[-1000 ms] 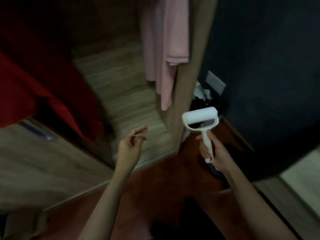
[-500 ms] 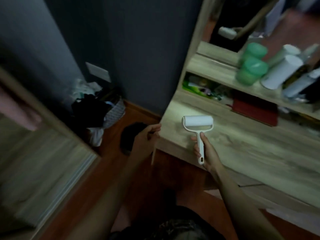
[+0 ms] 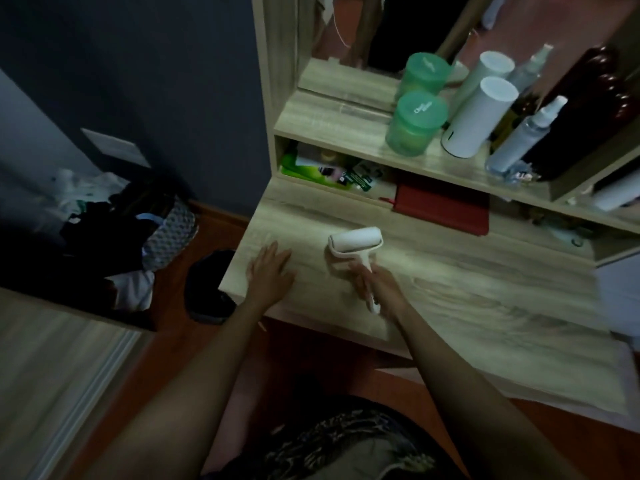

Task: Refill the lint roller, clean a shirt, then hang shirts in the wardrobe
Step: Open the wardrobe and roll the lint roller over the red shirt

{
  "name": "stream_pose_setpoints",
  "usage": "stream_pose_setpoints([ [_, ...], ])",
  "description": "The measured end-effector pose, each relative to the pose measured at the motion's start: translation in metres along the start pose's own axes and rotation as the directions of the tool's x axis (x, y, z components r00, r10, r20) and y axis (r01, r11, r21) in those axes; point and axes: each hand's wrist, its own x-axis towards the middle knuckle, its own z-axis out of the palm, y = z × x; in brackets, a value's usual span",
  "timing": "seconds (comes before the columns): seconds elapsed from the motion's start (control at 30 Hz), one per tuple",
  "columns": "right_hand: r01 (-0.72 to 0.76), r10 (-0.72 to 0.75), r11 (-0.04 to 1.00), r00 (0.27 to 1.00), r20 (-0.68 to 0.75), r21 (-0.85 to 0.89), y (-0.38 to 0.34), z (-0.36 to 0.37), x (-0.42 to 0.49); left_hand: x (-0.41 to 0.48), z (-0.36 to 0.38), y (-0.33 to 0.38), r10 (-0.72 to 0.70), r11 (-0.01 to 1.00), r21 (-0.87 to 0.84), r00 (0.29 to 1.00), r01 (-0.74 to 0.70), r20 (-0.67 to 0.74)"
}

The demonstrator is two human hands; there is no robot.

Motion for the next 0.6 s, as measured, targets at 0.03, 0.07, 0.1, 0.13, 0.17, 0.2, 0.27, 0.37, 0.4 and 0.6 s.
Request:
stream_pose_setpoints([
  [0.03, 0.056, -0.06, 0.994, 0.998, -0.03, -0.095, 0.001, -0.001, 0.002, -0.001, 0.002, -0.001, 0.0, 1.0, 0.015, 1.0, 0.0, -0.006],
  [0.07, 0.106, -0.121, 0.976, 0.99, -0.068, -0.189, 0.002, -0.002, 0.004, -0.003, 0.003, -0.001, 0.002, 1.0, 0.017, 1.0, -0.001, -0.02],
  [0.1, 0.14, -0.179, 0.948, 0.977, -0.114, -0.287, 0.005, -0.002, 0.007, -0.004, 0.004, 0.0, 0.003, 1.0, 0.014, 0.999, -0.002, -0.039],
  [0.13, 0.16, -0.243, 0.904, 0.955, -0.169, -0.396, 0.008, -0.003, 0.009, -0.005, 0.005, 0.0, 0.0, 1.0, 0.006, 0.998, 0.0, -0.057],
  [0.17, 0.174, -0.317, 0.846, 0.924, -0.214, -0.503, 0.013, -0.003, 0.013, -0.006, 0.007, 0.001, -0.003, 1.0, -0.006, 0.997, 0.003, -0.073],
  [0.2, 0.175, -0.383, 0.787, 0.891, -0.245, -0.592, 0.018, -0.004, 0.016, -0.006, 0.008, 0.001, -0.007, 1.0, -0.018, 0.996, 0.005, -0.085],
  [0.27, 0.141, -0.448, 0.722, 0.842, -0.302, -0.678, 0.026, -0.008, 0.019, -0.006, 0.01, 0.002, -0.018, 0.999, -0.044, 0.995, 0.014, -0.095],
  [0.37, 0.102, -0.459, 0.687, 0.829, -0.32, -0.72, 0.034, -0.01, 0.019, -0.007, 0.011, 0.003, -0.041, 0.998, -0.06, 0.994, 0.035, -0.099],
  [0.4, 0.098, -0.46, 0.679, 0.829, -0.318, -0.727, 0.036, -0.009, 0.019, -0.007, 0.011, 0.004, -0.043, 0.997, -0.061, 0.994, 0.037, -0.098],
  [0.6, 0.138, -0.47, 0.691, 0.831, -0.296, -0.709, 0.04, -0.008, 0.016, -0.007, 0.008, 0.006, -0.045, 0.996, -0.081, 0.997, 0.04, -0.059],
])
